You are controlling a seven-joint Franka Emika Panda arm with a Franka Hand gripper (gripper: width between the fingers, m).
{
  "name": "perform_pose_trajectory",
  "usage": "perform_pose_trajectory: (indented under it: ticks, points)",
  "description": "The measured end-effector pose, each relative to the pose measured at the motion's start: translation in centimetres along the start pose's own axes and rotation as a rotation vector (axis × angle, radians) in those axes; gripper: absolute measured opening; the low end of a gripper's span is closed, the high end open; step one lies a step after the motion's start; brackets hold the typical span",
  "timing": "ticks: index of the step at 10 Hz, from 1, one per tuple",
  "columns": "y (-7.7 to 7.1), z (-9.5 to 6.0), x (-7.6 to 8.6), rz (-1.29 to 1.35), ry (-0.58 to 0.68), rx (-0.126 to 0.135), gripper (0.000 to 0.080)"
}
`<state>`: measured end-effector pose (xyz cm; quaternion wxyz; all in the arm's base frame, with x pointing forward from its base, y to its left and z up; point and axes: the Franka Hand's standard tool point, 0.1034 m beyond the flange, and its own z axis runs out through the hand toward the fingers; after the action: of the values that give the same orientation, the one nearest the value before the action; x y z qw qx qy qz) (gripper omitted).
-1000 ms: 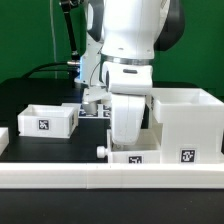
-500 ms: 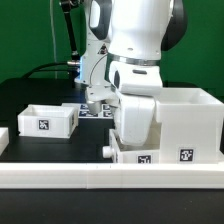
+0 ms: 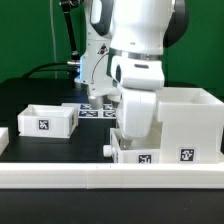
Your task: Assemble drawer
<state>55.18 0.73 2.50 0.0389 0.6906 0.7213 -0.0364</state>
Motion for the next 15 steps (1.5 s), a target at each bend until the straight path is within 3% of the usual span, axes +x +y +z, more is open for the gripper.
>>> perform_pose_trajectory:
  ticks: [1, 2, 4, 7, 9, 11, 13, 15]
  points:
    - [0.1, -1.0, -0.3, 0.003, -0.005, 0.000, 0.0556]
    - [0.2, -2.0, -0.4, 0.007, -0.007, -0.006, 0.0630]
    - [0.2, -3.7, -1.5, 0.005, -0.014, -0.020, 0.0644]
    - [1.0, -4.7, -5.7, -0.065, -0.026, -0.033, 0.0648]
    - [0.8, -4.5, -5.6, -0.062, -0.022, -0.029, 0.0648]
    - [0.7, -4.1, -7.4, -0.082, 0.035, -0.022, 0.0648]
    - [1.4, -2.4, -8.6, -0.128, 0.102, -0.003, 0.0648]
    - [1.1, -1.0, -9.0, -0.158, 0.162, 0.024, 0.0648]
